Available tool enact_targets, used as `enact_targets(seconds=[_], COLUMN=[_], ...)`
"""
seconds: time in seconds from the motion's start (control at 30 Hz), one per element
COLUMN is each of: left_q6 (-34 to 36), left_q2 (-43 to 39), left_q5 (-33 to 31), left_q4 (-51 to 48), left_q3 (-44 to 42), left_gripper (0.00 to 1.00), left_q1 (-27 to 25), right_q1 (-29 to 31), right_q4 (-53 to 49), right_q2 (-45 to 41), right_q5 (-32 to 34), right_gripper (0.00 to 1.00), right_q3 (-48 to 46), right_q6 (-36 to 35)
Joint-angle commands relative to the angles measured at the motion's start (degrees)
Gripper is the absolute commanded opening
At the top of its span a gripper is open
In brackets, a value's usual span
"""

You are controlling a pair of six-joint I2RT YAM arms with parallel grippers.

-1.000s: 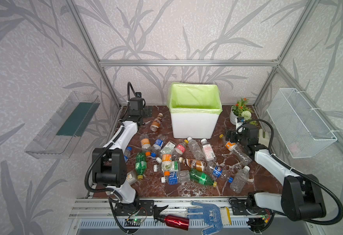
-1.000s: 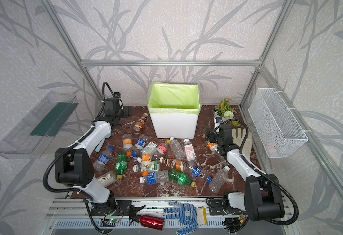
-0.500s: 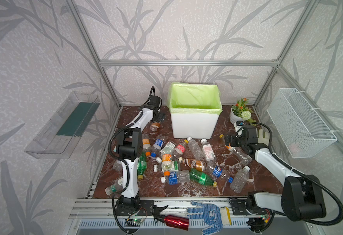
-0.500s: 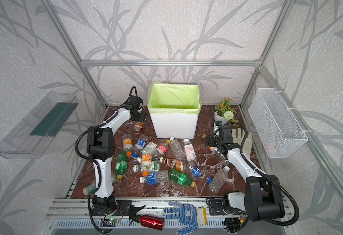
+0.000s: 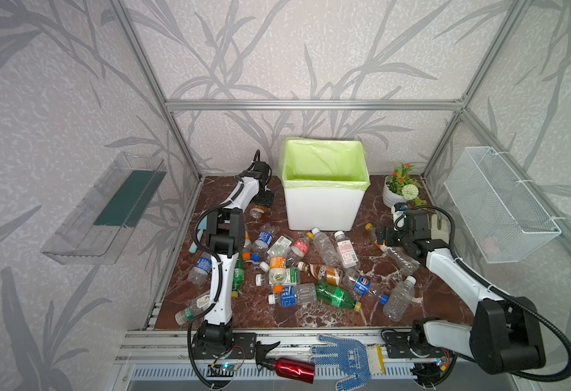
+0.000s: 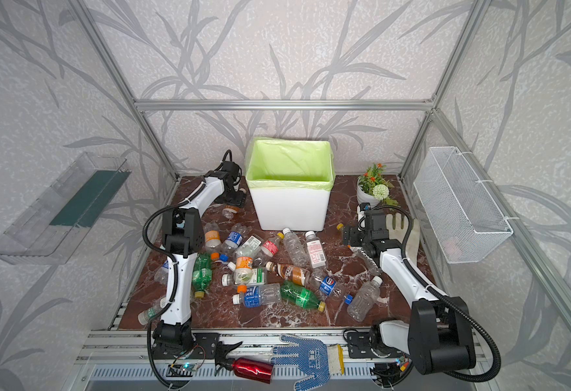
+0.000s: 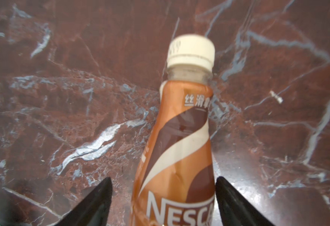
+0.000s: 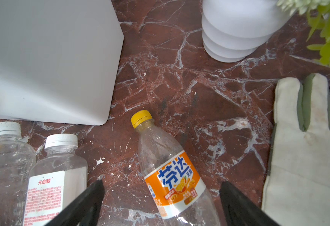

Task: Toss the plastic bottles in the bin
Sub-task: 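Grasp the brown Nescafe bottle with the left gripper while the right gripper approaches bottles, then lift the Nescafe bottle with the left gripper over the bin and release it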

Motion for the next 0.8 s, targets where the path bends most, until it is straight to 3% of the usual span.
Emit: enact_targets(seconds=[0.0, 0.23, 0.5, 0.67, 0.77], left_q6=[-0.66, -5.41, -10.83, -11.6, -13.08], left_q2=[0.7, -3.37, -30.34, -51.58, -58.35], left_q5=[2.25, 8.3, 7.46, 7.13, 9.7], left_q4=[-3.48, -2.56, 15.81, 38.72, 46.3], left_q3=[1.88, 0.68, -12.68, -27.48, -30.29], left_gripper=[0.73, 0.36, 0.23, 0.23, 0.24], left_q1=[0.26, 2.12, 4.61, 4.92, 4.79], right_q1=[0.04, 0.04, -0.01, -0.14, -0.23], right_q4=[-0.87, -0.55, 0.22, 1.12, 1.89], right_q2=[-0.56, -0.7, -3.47, -6.53, -8.68], right_q5=[0.04, -0.31, 1.21, 3.39, 4.13], right_gripper=[0.93, 0.94, 0.95, 0.96, 0.97], right_q3=[1.92, 2.28, 1.66, 1.01, 0.34], right_q6=[-0.31, -0.74, -2.22, -2.67, -2.56])
